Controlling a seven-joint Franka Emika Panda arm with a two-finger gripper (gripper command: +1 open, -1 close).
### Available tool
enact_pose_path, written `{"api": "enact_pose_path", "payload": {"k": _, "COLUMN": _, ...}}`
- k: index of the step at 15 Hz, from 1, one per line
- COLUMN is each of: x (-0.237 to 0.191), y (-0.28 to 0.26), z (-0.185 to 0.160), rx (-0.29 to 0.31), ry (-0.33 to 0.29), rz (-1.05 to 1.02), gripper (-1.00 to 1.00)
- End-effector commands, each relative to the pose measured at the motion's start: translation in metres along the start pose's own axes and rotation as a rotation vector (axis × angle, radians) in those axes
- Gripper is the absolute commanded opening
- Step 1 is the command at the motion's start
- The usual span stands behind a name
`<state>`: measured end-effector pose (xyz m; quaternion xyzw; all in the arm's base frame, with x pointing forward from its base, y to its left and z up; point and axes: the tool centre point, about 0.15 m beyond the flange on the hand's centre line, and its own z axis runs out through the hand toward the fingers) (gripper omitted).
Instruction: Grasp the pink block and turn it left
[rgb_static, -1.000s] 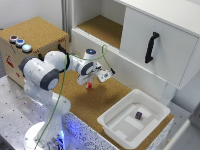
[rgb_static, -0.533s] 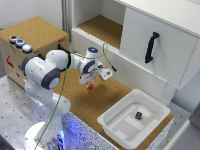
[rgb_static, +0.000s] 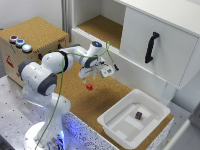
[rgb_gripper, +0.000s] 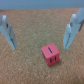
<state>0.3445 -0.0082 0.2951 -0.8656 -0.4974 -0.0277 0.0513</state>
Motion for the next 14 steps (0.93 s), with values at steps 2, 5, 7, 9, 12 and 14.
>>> {"api": "enact_pose_path", "payload": {"k": 2, "x": -0.045, "y": 0.013, "z": -0.003, "rx": -0.069, "ry": -0.023, "rz": 0.553, "gripper": 1.00}}
{"api": "enact_pose_path", "payload": {"k": 5, "x": -0.065, "y": 0.014, "z": -0.005, "rx": -0.103, "ry": -0.033, "rz": 0.699, "gripper": 1.00}}
{"api": "enact_pose_path", "payload": {"k": 7, "x": -0.071, "y": 0.005, "z": 0.001, "rx": -0.199, "ry": -0.017, "rz": 0.708, "gripper": 1.00}}
{"api": "enact_pose_path", "payload": {"k": 9, "x": -0.079, "y": 0.008, "z": 0.015, "rx": -0.203, "ry": 0.008, "rz": 0.766, "gripper": 1.00}}
{"api": "enact_pose_path", "payload": {"k": 12, "x": -0.070, "y": 0.012, "z": 0.023, "rx": -0.262, "ry": 0.049, "rz": 0.728, "gripper": -1.00}}
{"api": "enact_pose_path", "payload": {"k": 14, "x": -0.067, "y": 0.013, "z": 0.028, "rx": -0.285, "ry": 0.054, "rz": 0.725, "gripper": -1.00}}
